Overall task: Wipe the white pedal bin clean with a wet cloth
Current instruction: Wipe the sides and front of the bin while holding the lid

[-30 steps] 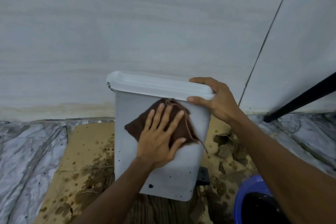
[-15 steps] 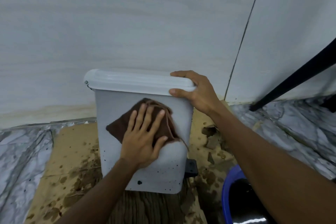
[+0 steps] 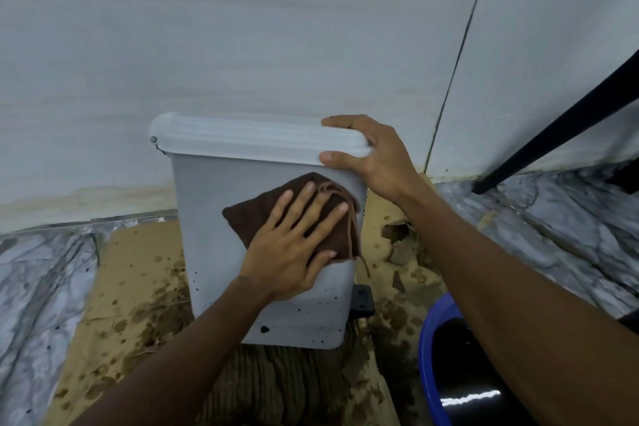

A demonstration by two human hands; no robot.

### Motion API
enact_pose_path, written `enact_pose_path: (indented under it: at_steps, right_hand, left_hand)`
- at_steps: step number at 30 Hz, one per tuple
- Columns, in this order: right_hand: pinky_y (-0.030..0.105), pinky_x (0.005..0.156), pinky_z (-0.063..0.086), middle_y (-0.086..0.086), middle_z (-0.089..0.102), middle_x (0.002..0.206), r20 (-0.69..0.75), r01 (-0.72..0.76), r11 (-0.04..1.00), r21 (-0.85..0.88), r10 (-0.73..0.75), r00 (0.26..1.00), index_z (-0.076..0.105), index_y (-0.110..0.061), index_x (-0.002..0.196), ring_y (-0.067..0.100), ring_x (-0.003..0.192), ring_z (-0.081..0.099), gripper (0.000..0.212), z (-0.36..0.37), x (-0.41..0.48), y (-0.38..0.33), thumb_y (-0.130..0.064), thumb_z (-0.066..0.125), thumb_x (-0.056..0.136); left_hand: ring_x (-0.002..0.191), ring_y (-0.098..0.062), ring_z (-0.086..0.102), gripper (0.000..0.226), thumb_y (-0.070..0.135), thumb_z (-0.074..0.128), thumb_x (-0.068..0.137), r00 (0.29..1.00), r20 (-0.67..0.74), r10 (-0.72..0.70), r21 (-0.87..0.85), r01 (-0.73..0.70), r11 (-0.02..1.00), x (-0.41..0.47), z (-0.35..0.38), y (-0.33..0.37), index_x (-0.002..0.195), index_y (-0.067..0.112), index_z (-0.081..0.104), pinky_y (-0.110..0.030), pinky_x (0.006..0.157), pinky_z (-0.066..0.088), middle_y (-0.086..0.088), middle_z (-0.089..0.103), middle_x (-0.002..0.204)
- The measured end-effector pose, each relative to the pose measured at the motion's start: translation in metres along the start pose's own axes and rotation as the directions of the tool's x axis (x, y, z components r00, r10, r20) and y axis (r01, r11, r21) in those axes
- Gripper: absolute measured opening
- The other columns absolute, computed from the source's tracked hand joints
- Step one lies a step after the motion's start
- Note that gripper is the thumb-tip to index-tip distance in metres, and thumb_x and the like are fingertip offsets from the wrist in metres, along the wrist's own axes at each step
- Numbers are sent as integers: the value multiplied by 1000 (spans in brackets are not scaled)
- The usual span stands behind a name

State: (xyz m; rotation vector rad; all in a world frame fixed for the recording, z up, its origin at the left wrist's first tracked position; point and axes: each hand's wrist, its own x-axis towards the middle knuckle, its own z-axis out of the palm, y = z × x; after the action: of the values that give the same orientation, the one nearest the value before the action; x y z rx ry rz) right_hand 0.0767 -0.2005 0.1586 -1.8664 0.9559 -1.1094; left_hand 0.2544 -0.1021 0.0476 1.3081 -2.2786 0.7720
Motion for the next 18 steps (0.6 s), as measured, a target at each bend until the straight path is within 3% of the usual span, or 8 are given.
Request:
enact_pose_path:
  at_steps: [4, 9, 11, 13, 15, 18]
  right_hand:
    - [30, 100, 50, -15, 68, 124, -22, -5, 1000, 6, 5, 1000, 73, -29, 114, 3, 115, 61, 45, 1, -1, -2, -34, 88, 71]
    - [27, 95, 53, -14, 68, 124, -6, -40, 999, 35, 40, 999, 73, -32, 113, 5, 113, 62, 45, 0, -2, -3, -32, 89, 71]
    - [29, 94, 54, -14, 68, 123, -13, -42, 998, 39, 43, 999, 74, -33, 113, 7, 113, 62, 46, 1, -1, -3, -35, 89, 70]
    - [28, 94, 54, -13, 69, 123, -15, -38, 998, 47, 39, 999, 74, -31, 113, 6, 113, 63, 46, 2, 0, -2, -33, 89, 69]
    - [30, 94, 55, -12, 70, 123, -23, -31, 998, 56, 33, 999, 74, -27, 113, 6, 112, 65, 47, 2, 0, -1, -31, 89, 69]
    - [37, 96, 55, -10, 70, 121, -43, -11, 1000, 20, 12, 999, 74, -25, 114, 9, 111, 65, 49, 4, 3, 0, -36, 87, 68]
  left_hand:
    - [156, -35, 0, 65, 45, 36, 105, 999, -3, -49, -9, 49, 999, 9, 2, 15, 160, 15, 21, -52, 126, 0, -15, 11, 166]
    - [157, -31, -2, 66, 47, 36, 104, 948, 137, 289, 38, -296, 954, -40, 20, 14, 161, 17, 20, -47, 127, -3, -9, 9, 166]
    - [157, -30, 0, 67, 49, 40, 103, 938, 133, 320, 24, -326, 945, -51, 22, 9, 160, 19, 23, -46, 127, 0, -9, 13, 166]
    - [157, -29, 1, 69, 51, 43, 101, 973, 72, 221, 1, -222, 975, -44, 18, 2, 160, 20, 24, -46, 127, 2, -11, 12, 165]
    - [157, -31, 2, 71, 54, 45, 100, 999, -17, 28, -6, -28, 1000, -24, 9, -7, 159, 19, 26, -48, 127, 2, -16, 12, 165]
    - [156, -34, -2, 71, 52, 39, 102, 987, -55, -153, -4, 153, 988, -1, 3, -8, 160, 16, 20, -52, 126, -1, -18, 6, 165]
